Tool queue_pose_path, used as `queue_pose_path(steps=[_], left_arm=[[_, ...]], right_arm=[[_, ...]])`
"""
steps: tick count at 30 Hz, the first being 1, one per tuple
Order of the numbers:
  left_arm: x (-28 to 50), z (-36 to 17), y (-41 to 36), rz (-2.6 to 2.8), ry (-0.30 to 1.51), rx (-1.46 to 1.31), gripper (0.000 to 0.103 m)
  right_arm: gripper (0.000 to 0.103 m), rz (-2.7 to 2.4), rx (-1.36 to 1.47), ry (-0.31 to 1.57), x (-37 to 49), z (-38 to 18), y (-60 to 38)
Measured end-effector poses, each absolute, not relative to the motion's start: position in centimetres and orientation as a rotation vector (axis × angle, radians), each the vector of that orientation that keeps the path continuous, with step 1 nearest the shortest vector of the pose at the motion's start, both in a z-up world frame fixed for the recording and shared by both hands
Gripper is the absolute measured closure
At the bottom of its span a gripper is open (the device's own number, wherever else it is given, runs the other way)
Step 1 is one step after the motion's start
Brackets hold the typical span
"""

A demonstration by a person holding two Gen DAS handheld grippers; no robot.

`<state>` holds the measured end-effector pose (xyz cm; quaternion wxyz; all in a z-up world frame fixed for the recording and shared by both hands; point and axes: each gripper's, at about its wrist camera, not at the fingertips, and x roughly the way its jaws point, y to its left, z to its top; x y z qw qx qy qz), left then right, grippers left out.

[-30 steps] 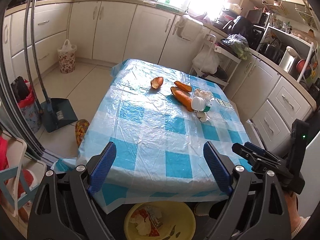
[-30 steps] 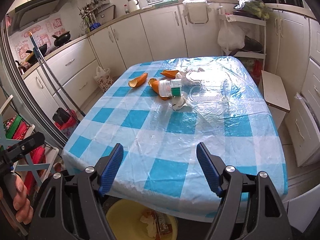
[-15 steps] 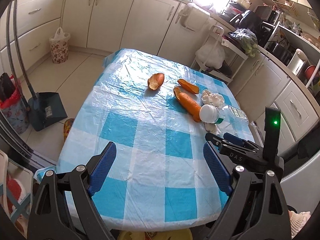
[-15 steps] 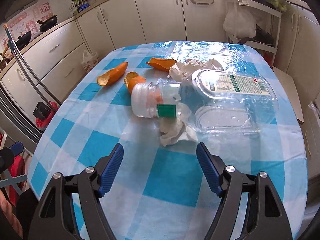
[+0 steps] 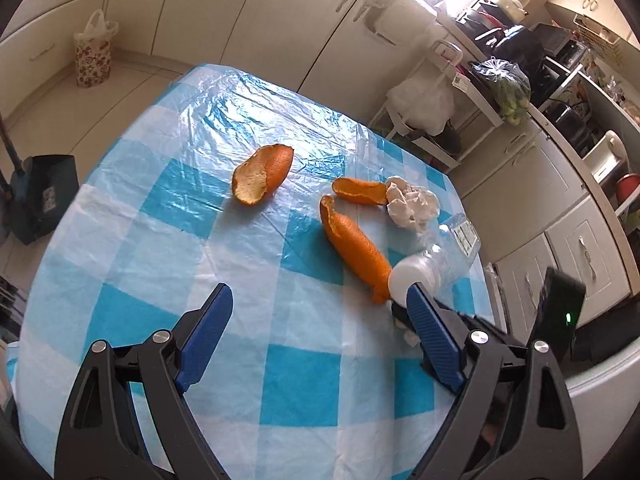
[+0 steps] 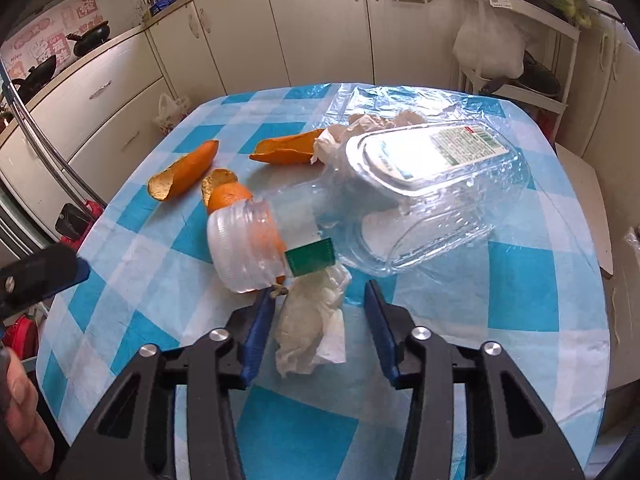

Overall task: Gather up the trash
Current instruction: 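Grasp a long orange peel with the left tool while the right tool grasps crumpled tissue, then carry both items over the yellow bucket and open both tools to drop them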

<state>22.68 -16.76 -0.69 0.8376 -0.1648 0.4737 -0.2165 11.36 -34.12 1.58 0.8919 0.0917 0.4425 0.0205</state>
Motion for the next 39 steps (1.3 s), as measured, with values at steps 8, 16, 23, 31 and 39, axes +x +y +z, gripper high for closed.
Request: queue_pose_path(steps=[8,16,23,31,39], left_arm=[[27.6,-3.6,-21.9,-0.404,1.119,-0.387,0.018],[28.3,-4.2,-24.3,-0.445,1.126,-0.295,0.075],[26.0,-3.2,-20.0,-0.458,1.116,-0.259,0.086],[23.1,-0.9,-13.5,-0.439,1.127,-0.112,0.088],[18.3,-1.8,-13.6,-0.419,1.094,0.077,0.067]], right_arm=[[0.079,0.119,0.211,0.939,9.7,1.6,-34.4],[0.08,0.164,0.265,0.945,8.7,1.7,-34.5],[0.082,0.227,0.299,0.972,7.4,2.0,-33.1],[0.082,0.261,0.426,0.963,4.6,2.8,-32.8],[0.082,0.254,0.4,0.963,1.6,2.9,-31.5]])
